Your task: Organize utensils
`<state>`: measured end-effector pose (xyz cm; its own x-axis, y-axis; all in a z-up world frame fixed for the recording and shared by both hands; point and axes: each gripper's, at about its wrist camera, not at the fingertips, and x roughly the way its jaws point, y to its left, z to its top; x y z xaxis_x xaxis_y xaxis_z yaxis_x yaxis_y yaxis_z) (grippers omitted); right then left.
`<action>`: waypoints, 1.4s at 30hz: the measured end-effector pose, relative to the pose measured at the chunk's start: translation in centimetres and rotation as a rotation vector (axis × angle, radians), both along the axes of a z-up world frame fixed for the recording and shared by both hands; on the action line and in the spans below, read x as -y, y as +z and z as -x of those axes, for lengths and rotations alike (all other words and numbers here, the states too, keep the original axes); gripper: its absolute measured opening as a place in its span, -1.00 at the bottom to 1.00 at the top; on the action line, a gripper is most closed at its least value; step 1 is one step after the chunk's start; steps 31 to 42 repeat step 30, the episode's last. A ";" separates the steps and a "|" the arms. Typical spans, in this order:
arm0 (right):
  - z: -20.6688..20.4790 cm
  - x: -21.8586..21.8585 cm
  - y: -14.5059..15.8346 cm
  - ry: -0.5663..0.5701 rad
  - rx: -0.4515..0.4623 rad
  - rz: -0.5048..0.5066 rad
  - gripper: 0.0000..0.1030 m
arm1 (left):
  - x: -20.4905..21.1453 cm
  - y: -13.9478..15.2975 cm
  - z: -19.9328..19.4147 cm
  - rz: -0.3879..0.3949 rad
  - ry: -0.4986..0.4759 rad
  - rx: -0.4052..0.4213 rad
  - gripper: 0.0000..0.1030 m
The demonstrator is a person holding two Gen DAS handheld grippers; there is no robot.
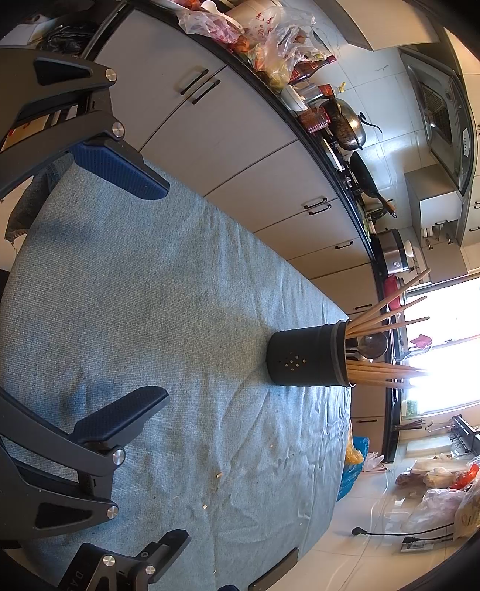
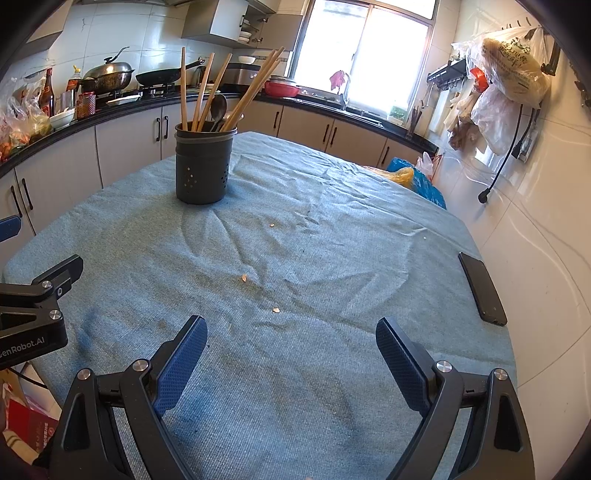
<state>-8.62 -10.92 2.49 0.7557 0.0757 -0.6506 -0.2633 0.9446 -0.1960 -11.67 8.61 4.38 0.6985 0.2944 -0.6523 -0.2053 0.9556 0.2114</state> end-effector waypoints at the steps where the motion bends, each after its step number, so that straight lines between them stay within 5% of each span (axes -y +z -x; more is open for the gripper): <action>1: 0.0 0.0 0.0 -0.001 0.001 0.000 0.85 | 0.0 0.0 0.0 -0.001 0.000 0.001 0.96; 42: -0.1 2.1 0.2 -0.030 -0.027 -0.069 0.85 | 0.8 1.0 0.6 -0.012 -0.003 0.018 0.96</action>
